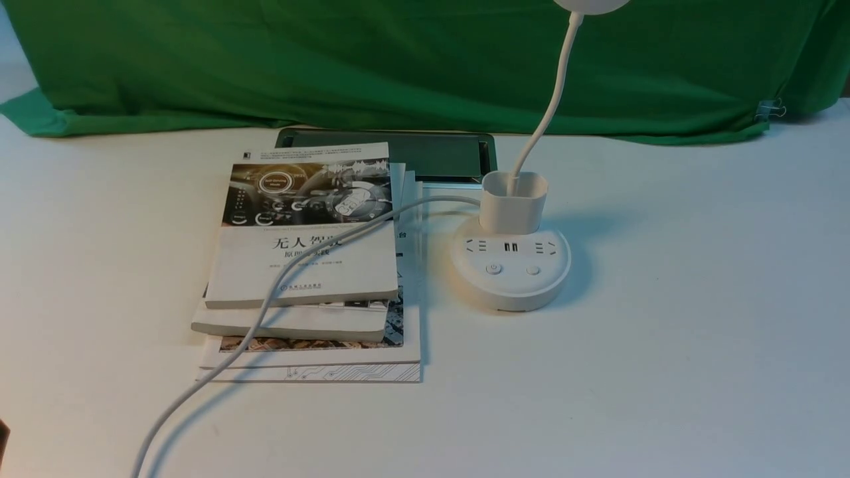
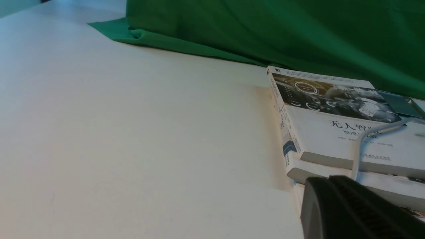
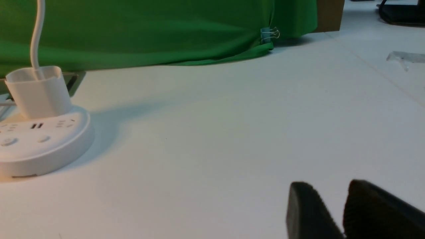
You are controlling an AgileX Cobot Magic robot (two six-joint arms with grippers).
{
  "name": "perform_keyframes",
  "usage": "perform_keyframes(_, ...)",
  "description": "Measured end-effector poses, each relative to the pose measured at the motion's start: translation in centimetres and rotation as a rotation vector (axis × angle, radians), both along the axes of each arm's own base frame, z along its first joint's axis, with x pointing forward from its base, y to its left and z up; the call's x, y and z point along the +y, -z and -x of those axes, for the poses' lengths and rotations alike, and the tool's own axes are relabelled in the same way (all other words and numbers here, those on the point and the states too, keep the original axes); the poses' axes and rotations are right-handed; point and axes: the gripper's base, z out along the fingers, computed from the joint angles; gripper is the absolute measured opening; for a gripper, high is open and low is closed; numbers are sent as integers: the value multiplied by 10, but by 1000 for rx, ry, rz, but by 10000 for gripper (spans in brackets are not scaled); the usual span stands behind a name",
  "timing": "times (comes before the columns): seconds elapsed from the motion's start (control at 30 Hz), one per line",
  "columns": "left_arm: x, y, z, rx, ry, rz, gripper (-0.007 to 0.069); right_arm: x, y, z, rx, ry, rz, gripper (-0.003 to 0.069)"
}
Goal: Turn on the desk lamp on the white desktop with your hand.
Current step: 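Press the button on the base of the white desk lamp with the right gripper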
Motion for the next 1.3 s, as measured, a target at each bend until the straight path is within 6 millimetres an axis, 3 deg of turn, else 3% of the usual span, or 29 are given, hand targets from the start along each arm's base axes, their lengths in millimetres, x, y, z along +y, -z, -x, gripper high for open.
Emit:
perform_keyframes(0.13, 0, 0, 0, 0, 0, 0, 21, 0, 0, 0, -2, 4, -28, 238)
perform_keyframes(0.2, 0, 0, 0, 0, 0, 0, 21, 1, 0, 0, -10, 15, -161, 238)
perform_keyframes(0.33, 0, 0, 0, 0, 0, 0, 21, 5, 0, 0, -39, 79, -849, 238)
perform_keyframes(0.4, 0, 0, 0, 0, 0, 0, 21, 5, 0, 0, -44, 102, -1045, 238)
perform_keyframes(0.47, 0, 0, 0, 0, 0, 0, 21, 6, 0, 0, -46, 115, -1133, 238)
perform_keyframes(0.73, 0, 0, 0, 0, 0, 0, 21, 5, 0, 0, -39, 80, -902, 238)
perform_keyframes(0.87, 0, 0, 0, 0, 0, 0, 21, 7, -12, 1, -62, 2, -697, 231)
perform_keyframes(0.97, 0, 0, 0, 0, 0, 0, 21, 10, -53, 2, -99, -81, -558, 151)
perform_keyframes(1.07, 0, 0, 0, 0, 0, 0, 21, 16, -98, -9, -30, -168, -366, 46)
perform_keyframes(1.17, 0, 0, 0, 0, 0, 0, 21, 26, -151, -30, 76, -296, -104, 28)
perform_keyframes(1.3, 0, 0, 0, 0, 0, 0, 21, 41, -180, -64, 255, -440, 136, 28)
